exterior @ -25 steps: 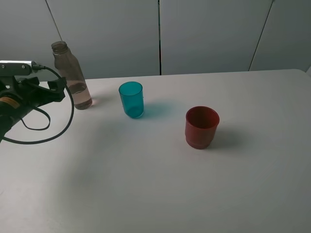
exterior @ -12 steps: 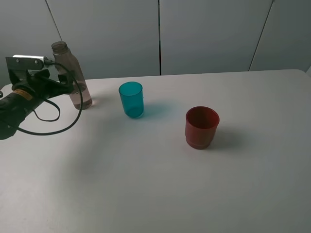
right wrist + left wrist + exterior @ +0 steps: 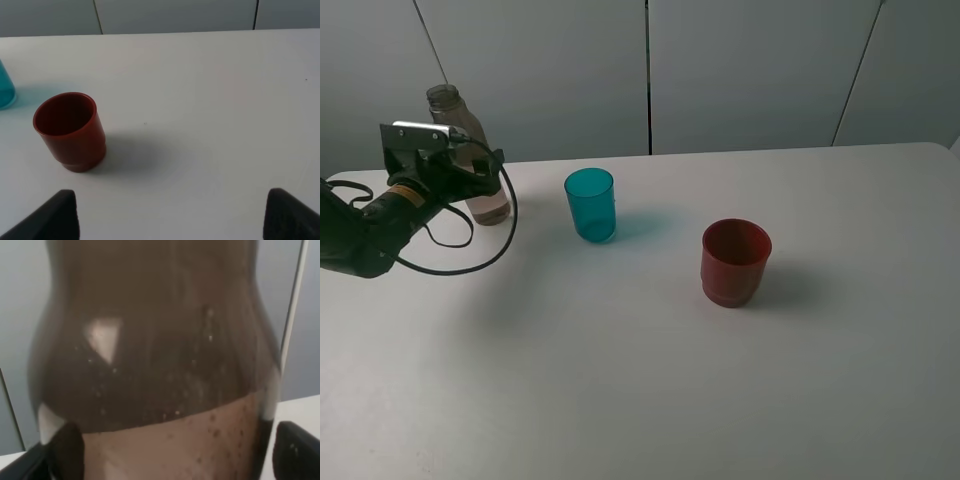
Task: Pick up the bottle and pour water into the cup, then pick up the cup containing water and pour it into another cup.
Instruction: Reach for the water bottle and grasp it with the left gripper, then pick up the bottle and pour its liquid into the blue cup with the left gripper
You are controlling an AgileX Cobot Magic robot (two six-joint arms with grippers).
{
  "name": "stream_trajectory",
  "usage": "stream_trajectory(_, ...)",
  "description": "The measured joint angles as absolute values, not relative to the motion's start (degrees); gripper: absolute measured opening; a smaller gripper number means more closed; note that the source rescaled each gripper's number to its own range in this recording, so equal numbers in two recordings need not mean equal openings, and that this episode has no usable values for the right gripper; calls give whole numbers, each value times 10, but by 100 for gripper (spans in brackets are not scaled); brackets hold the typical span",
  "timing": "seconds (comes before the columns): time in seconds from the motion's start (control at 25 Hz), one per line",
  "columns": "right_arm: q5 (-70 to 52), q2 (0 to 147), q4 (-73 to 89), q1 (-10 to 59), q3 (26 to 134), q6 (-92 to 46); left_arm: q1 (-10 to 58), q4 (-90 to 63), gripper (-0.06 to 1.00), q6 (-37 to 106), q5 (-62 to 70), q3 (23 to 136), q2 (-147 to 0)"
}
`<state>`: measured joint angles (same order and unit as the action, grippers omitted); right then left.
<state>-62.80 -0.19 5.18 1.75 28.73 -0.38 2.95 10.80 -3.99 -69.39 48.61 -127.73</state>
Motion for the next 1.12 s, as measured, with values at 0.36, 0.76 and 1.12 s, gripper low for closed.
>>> stream_trajectory(0.36,-628,-2,52,18,287,-4,29,112,100,-41,-693,522,-1307)
stream_trajectory(0.76,-628,-2,52,18,287,-4,30,110,6,-43,-695,532,-1310)
stream_trajectory(1.12,-628,-2,52,18,287,-4,30,118,6,-43,-695,532,-1310)
